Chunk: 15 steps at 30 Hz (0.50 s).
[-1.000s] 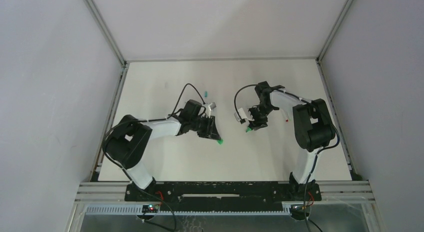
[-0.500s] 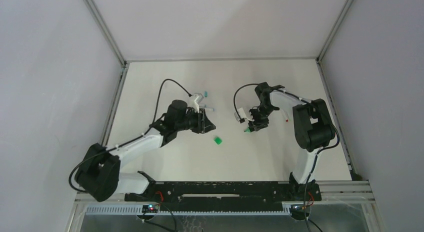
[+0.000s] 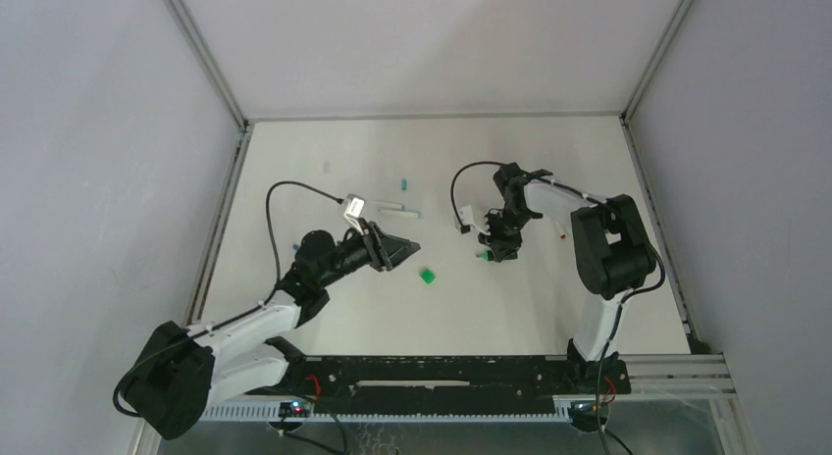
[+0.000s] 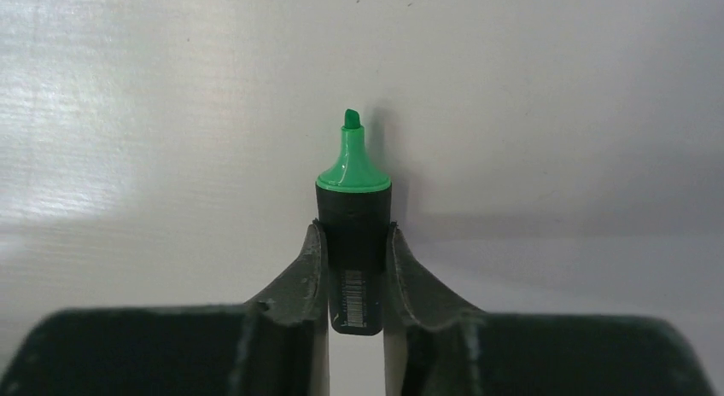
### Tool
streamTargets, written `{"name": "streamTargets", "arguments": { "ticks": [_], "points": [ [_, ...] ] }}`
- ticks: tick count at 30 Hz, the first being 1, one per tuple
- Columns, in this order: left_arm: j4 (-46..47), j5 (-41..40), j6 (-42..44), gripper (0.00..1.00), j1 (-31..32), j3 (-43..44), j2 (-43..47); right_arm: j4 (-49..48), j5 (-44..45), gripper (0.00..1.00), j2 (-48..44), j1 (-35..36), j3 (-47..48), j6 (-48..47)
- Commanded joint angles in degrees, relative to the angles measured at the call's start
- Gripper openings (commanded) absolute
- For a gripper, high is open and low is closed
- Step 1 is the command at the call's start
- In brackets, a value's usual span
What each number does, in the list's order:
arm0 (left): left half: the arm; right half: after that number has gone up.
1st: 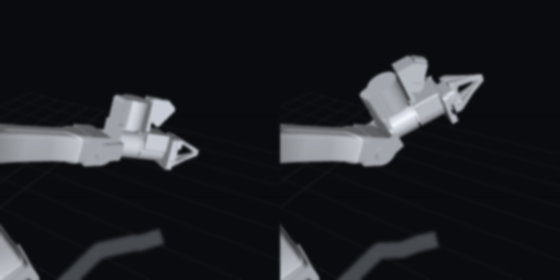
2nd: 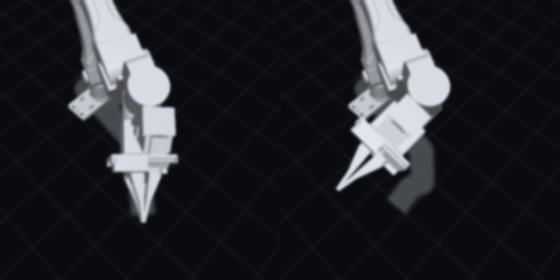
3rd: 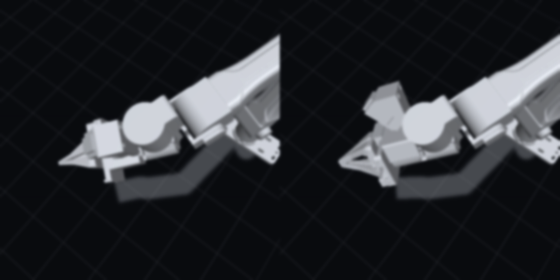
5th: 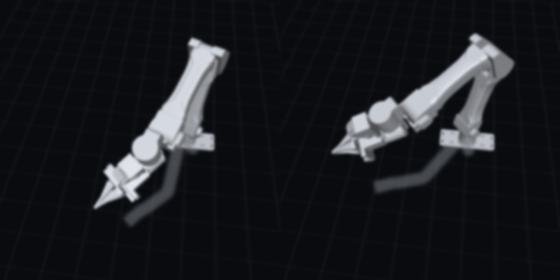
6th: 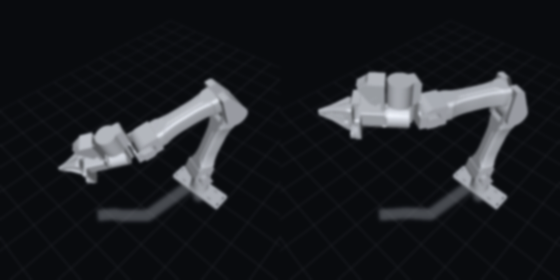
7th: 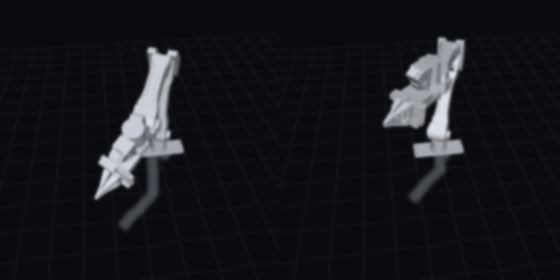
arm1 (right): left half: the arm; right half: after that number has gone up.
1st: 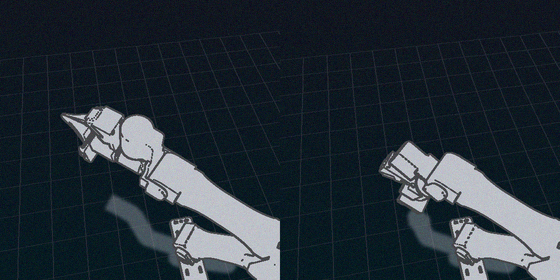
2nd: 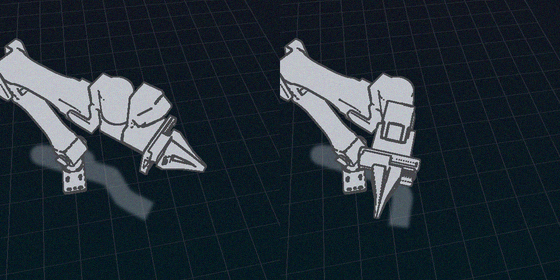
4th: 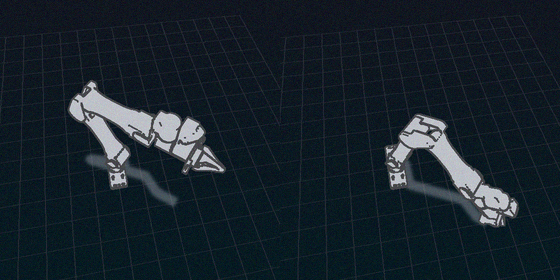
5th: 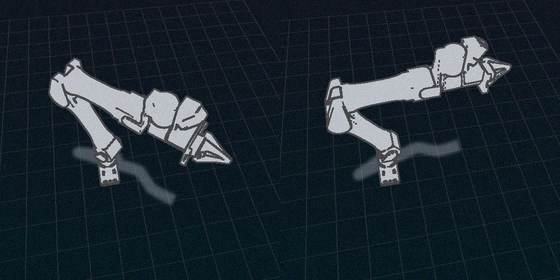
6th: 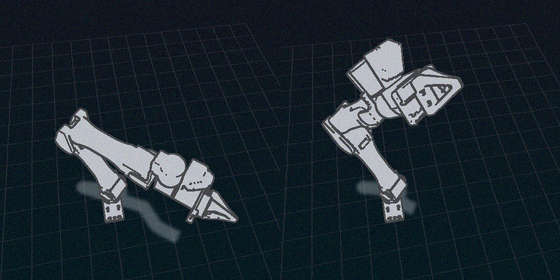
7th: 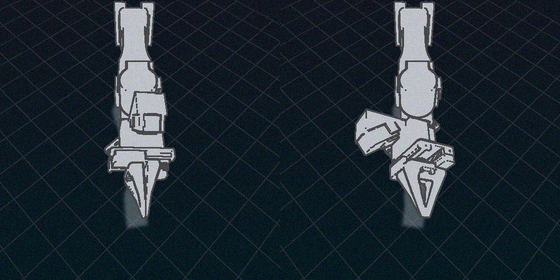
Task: Insert the pens into the pen caps
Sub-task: Pick up the pen from the center of the board.
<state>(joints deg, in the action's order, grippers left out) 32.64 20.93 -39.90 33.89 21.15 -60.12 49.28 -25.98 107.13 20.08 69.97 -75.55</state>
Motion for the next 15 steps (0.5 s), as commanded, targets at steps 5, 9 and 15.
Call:
{"name": "streamTargets", "arguments": {
  "ticks": [5,9,15],
  "points": [
    [27.62,-0.19,-14.23,0.50,3.23,-4.42,-7.10,-3.31,-5.74,0.04,-9.49,-0.43,-2.20,15.03],
    [35.08,-3.68,-17.14,0.51,7.61,-2.99,-13.18,-5.00,-14.75,0.00,-18.64,-2.29,-4.44,23.69],
    [40.35,-9.70,-19.92,0.60,12.55,2.55,-22.11,-7.15,-24.80,0.00,-30.88,-3.81,-9.81,31.09]
  ]
}}
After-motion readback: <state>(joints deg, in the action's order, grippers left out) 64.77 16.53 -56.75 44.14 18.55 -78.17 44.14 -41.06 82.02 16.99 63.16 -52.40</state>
